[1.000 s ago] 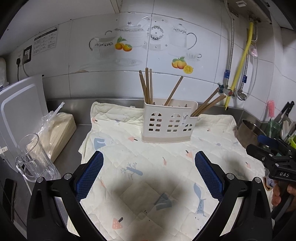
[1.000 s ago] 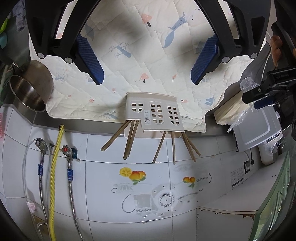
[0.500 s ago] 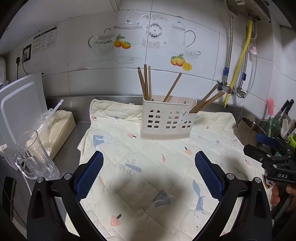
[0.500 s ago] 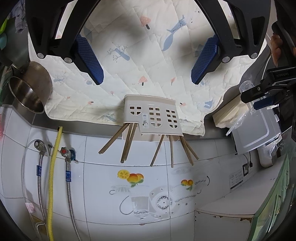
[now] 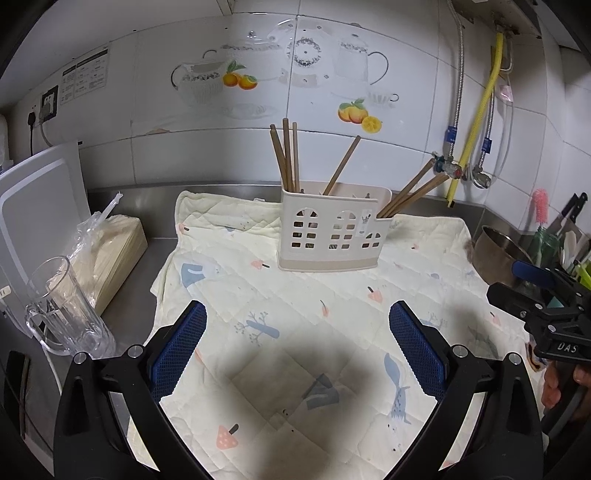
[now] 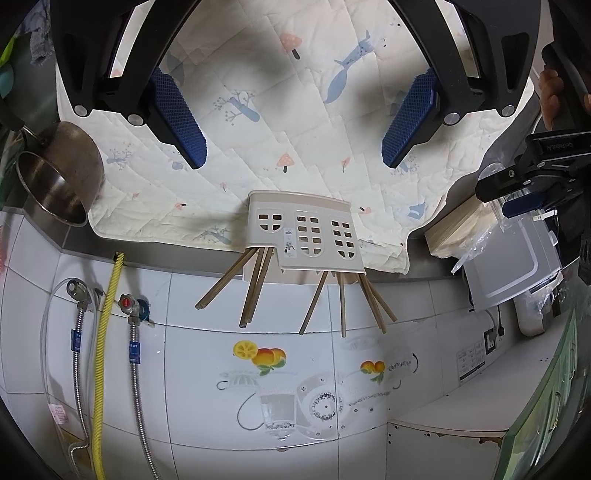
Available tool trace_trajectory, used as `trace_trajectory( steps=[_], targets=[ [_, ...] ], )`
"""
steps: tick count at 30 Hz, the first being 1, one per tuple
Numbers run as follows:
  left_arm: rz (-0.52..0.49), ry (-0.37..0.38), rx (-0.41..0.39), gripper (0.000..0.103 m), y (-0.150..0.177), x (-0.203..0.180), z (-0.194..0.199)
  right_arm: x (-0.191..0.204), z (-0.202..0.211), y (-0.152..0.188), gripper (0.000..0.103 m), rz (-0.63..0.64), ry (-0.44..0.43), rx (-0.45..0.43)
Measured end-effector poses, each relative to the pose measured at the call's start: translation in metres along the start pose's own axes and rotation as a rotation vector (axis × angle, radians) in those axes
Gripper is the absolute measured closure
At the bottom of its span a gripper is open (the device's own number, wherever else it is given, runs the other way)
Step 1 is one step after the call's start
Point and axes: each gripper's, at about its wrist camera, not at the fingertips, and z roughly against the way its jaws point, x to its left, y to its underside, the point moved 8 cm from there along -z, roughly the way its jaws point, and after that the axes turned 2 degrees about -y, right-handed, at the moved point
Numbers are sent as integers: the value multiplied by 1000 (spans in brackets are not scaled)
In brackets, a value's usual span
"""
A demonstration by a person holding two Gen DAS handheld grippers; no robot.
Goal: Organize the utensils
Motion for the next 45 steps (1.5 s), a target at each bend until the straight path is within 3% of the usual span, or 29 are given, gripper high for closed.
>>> trace_trajectory(
  steps=[45],
  targets=[
    [-8, 12, 26, 5, 6, -5, -8, 3, -9, 8, 10, 7, -3, 25]
  ],
)
